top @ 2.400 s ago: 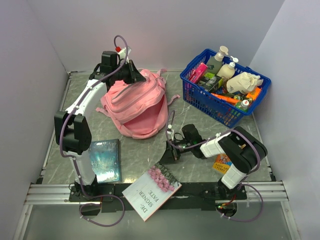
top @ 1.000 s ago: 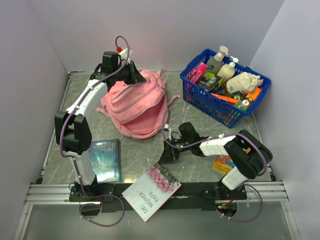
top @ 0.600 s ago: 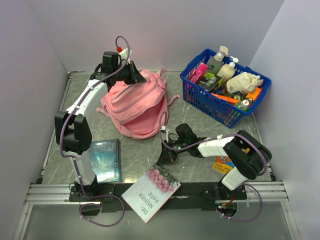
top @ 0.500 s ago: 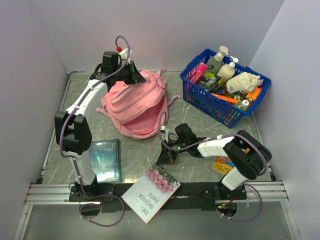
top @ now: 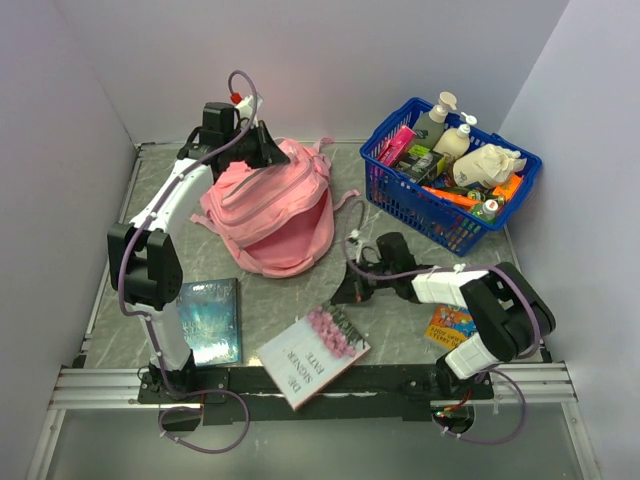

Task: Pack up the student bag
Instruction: Move the book to the center of the board, then pick up the book from the center of the board, then place the book in the student bag.

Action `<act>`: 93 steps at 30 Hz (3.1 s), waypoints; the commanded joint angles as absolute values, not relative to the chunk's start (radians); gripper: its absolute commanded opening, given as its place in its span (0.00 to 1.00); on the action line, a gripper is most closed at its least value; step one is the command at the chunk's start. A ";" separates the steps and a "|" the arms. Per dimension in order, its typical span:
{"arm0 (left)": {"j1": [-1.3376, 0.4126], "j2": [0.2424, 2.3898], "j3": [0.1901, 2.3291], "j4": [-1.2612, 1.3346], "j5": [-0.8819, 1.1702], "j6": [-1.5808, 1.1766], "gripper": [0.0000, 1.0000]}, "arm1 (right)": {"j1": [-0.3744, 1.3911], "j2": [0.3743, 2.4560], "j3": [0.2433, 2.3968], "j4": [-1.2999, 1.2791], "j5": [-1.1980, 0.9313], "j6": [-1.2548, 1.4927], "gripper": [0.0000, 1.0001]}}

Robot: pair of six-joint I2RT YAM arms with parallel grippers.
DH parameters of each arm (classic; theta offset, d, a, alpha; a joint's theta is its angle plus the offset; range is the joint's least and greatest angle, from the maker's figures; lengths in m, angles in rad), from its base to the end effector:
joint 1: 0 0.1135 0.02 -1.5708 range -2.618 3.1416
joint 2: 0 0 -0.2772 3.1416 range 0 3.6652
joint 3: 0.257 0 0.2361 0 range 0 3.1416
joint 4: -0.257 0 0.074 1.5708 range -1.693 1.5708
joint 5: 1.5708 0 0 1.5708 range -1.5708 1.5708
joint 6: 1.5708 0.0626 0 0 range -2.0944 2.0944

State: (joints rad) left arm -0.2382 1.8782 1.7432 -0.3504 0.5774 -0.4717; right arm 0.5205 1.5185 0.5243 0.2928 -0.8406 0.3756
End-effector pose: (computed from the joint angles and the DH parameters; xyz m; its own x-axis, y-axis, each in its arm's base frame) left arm 0.4293 -0.1394 0.3474 -0.7069 -0.2202 -0.6722 0.3880 0.6738 -0.6288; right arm 0.2100 0.1741 0.1569 -0.8236 -0.1901 -0.5343 -0.5626 0.3927 0.7275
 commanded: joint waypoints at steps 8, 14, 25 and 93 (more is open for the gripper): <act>-0.196 1.818 1.822 -0.301 0.557 -0.476 0.01 | 0.291 1.327 0.459 0.226 -0.602 0.382 0.00; -0.169 1.816 1.815 -0.282 0.534 -0.482 0.01 | 0.284 1.113 0.399 0.094 -0.234 0.501 0.00; -0.135 1.805 1.793 -0.255 0.529 -0.514 0.01 | 0.250 0.951 0.425 -0.159 0.005 0.698 0.17; -0.152 1.815 1.793 -0.282 0.572 -0.517 0.01 | 0.164 0.969 0.610 0.208 -0.392 0.968 0.00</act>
State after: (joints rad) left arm -0.1467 1.8782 1.7344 -0.3435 0.5358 -0.4828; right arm 0.1711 0.9668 0.5335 0.1589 -0.3115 0.8680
